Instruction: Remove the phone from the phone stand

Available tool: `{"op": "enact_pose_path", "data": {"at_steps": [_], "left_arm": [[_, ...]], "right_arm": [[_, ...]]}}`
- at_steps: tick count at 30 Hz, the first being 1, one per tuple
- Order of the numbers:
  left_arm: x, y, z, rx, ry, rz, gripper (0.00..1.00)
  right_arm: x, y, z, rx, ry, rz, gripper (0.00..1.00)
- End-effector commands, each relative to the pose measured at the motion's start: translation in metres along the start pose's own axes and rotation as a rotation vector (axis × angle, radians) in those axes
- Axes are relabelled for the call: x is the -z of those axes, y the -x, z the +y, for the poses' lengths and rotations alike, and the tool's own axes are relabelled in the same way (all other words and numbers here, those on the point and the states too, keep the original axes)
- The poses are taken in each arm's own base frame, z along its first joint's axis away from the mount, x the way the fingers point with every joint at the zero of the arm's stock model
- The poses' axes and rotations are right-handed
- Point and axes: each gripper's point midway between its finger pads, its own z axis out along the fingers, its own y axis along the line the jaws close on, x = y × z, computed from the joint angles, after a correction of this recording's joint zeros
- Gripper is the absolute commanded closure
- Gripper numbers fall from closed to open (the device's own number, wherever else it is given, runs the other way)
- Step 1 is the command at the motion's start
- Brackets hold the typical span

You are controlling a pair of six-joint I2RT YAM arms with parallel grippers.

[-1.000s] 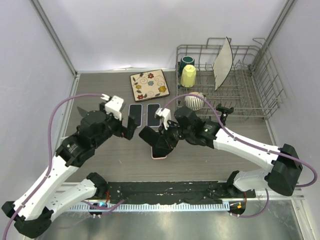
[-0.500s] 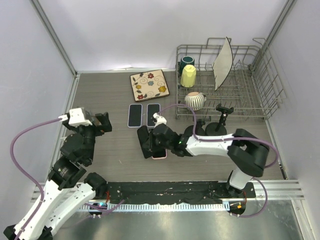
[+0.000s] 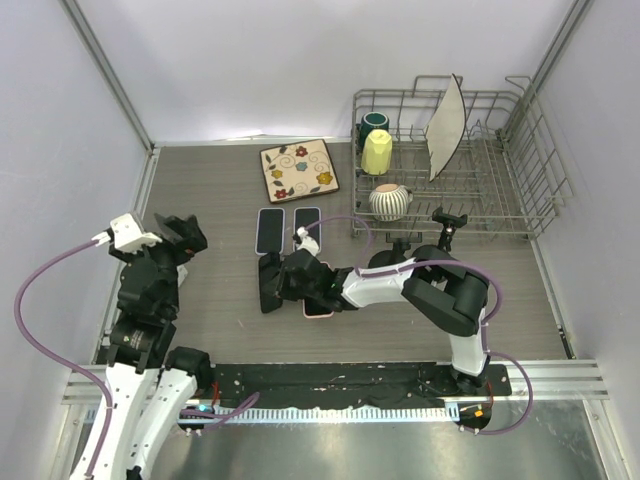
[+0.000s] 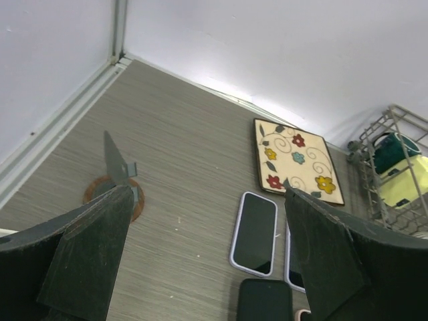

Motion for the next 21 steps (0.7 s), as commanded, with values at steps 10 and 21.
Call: {"op": "enact_pose_path", "data": {"at_steps": [10, 21], "left_arm": [[-0.003, 0.003, -0.020, 0.060, -0.088, -0.003, 0.01], [-0.007, -0.003, -0.022, 0.050, -0.095, 0.016, 0.02]], "right_arm": [[0.014, 0.000, 0.023, -0.164, 0.097, -0.002, 0.75], [0.026, 0.001, 0.022, -0.168, 0.114, -0.011, 0.41]]}}
